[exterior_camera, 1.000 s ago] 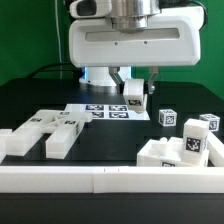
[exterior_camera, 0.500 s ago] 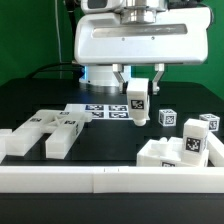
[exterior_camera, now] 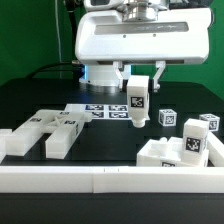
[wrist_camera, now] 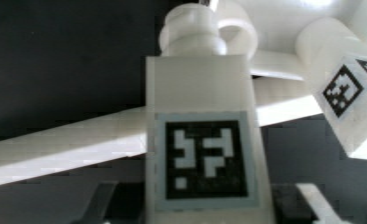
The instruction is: Assemble chair
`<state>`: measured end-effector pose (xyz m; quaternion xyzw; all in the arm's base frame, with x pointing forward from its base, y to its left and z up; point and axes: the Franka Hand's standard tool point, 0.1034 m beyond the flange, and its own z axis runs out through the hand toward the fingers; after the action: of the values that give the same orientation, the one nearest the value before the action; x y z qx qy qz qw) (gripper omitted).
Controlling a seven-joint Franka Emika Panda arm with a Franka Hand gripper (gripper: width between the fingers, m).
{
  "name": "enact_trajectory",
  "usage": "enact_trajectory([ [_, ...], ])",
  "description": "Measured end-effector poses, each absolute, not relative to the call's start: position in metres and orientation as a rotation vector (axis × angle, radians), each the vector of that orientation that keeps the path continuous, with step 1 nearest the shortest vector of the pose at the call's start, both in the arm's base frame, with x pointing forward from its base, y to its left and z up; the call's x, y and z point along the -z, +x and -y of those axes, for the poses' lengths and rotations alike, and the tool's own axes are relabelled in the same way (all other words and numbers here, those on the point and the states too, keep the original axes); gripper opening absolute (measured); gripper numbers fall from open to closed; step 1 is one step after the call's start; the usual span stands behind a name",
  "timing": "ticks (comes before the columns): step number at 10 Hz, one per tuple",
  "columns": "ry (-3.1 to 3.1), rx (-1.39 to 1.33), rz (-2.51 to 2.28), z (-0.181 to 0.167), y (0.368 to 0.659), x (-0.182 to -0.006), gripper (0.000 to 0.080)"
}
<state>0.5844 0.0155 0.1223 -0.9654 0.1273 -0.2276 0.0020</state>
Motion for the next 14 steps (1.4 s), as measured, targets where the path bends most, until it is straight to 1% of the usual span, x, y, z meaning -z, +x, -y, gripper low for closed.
enact_trajectory([
  [3, -3.041, 0.742, -0.333, -0.026, 0.607, -0.115, 0.0291],
  [7, -3.035, 0.791, -0.327, -0.027, 0.609, -0.115, 0.0291],
  [8, -3.011, 0.954, -0.312, -0.024, 0.612, -0.119, 0.0291],
  [9, -3.002, 1.033, -0.3, -0.023, 0.609, -0.114, 0.0291],
  [10, -3.01, 1.034, -0.287, -0.028, 0.604, -0.102, 0.0291],
  [11, -3.028, 0.959, -0.29, -0.032, 0.6, -0.093, 0.0291],
  [14, -3.031, 0.958, -0.281, -0.034, 0.601, -0.092, 0.0291],
])
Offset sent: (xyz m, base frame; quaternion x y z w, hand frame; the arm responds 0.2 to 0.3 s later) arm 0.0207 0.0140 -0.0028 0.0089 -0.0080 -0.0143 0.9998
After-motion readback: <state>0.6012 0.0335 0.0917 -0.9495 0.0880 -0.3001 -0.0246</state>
